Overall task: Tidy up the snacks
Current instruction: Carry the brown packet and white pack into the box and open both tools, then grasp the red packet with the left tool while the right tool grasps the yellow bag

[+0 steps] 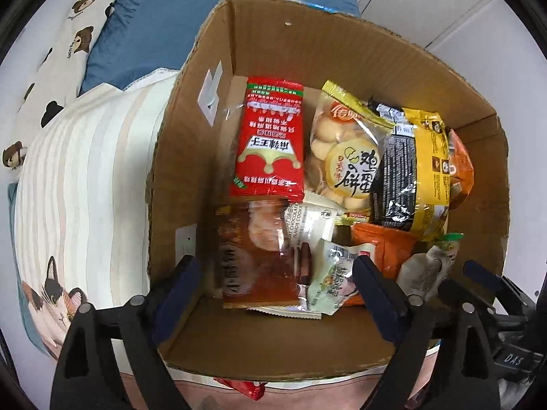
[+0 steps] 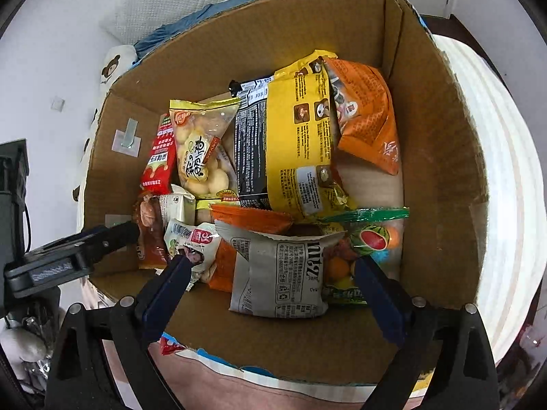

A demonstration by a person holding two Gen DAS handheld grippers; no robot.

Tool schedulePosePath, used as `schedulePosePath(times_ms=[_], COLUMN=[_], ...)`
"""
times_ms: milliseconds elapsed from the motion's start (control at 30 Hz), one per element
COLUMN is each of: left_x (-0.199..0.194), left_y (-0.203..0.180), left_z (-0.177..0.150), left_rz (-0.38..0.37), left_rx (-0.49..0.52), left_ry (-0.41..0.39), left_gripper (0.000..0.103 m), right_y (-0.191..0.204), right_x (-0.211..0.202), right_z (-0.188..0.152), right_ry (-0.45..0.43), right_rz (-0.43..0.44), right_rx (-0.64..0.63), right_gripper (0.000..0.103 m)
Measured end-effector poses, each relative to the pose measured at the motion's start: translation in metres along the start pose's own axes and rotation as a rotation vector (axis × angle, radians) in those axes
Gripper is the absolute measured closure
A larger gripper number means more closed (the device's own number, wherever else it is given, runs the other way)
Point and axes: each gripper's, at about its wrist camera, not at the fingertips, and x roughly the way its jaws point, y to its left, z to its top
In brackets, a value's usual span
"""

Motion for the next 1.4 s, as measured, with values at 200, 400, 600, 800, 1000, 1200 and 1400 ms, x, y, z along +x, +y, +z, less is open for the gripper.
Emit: schedulePosePath(times_ms=[200,400,600,800,1000,1200,1400], left_x=[-0.009,-0.036,-0.066,-0.095,-0.115,-0.137,-0.155], left_y=[-0.007,-0.017,-0.029,-0.04,-0.045,-0.048,-0.047], left_z=[-0.006,-0.023,-0.048,-0.085,-0.12,-0.15,-0.174], left_rz=[0.002,0.014,0.016,0.025,0.026,0.055,0.055], left_rx=[0.007,0.018,0.035,0.067,0.071,0.084,0.08], left_ry=[-0.025,-0.089,-0.201,-0.307,-0.383,-0.461,-0.516], left_gripper=[0.009,0.009,0.009,0.009,0.009,0.009,0.009], right_y=[-0.002,-0.003,0.001,0.007,0.016,0.024,0.028], right_x=[-0.017,-0.04,-0.07,-0.101,-0.13,-0.159,-0.183], right_z=[-0.003,-0.015,-0.035,-0.067,-0.102,-0.13,-0.159], right_ry=[-0.027,-0.082,-0.16,-0.26,-0.335,-0.412,-0.469], right_rz=[-0.033,-0.07,-0.1,-0.128,-0.143,-0.152,-0.137], right_rx=[-0.014,-0.028,-0.046,-0.055,-0.076,-0.096,-0.091], right_gripper=[0.004,0.004,0.004,0.004,0.004,0.004,0.004])
